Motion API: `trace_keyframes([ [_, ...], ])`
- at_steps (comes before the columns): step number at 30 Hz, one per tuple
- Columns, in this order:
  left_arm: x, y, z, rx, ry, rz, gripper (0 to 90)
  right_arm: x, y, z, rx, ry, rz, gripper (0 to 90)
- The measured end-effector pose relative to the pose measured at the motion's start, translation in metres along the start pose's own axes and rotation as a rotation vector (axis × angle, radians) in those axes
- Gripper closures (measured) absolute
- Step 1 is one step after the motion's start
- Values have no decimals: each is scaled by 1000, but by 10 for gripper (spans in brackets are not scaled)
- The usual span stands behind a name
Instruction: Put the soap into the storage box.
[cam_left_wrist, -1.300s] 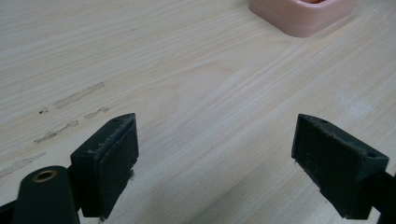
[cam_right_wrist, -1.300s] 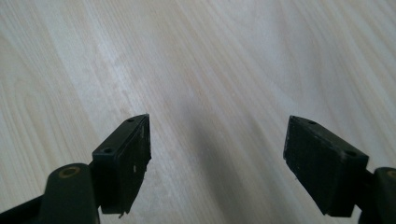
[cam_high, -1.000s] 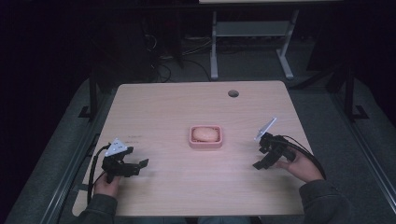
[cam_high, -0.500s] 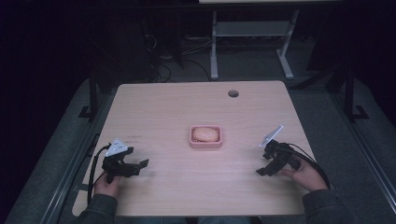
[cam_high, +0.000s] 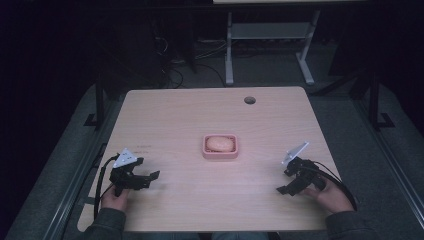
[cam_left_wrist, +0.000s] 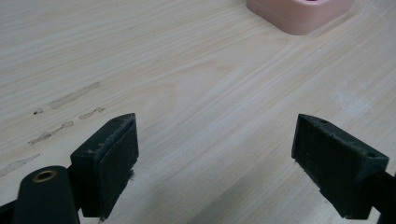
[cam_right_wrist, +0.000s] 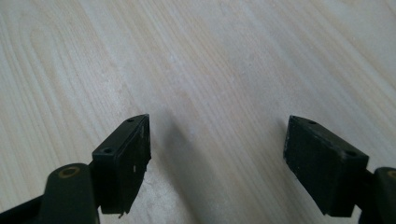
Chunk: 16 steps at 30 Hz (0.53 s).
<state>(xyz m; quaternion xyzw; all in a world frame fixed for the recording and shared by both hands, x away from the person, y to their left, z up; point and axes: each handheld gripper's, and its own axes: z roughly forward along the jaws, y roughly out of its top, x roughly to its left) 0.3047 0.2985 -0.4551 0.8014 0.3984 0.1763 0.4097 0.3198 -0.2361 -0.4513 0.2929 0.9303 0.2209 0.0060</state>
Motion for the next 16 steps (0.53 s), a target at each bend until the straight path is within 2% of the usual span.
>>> trace_keyframes([
  [6, 0, 0, 0, -1, 0, 4, 143, 7, -10, -3, -48, -36, -1, 226],
  [16, -1, 2, 0, 2, 0, 18, 143, 21, -21, -11, -84, -75, 23, 206],
])
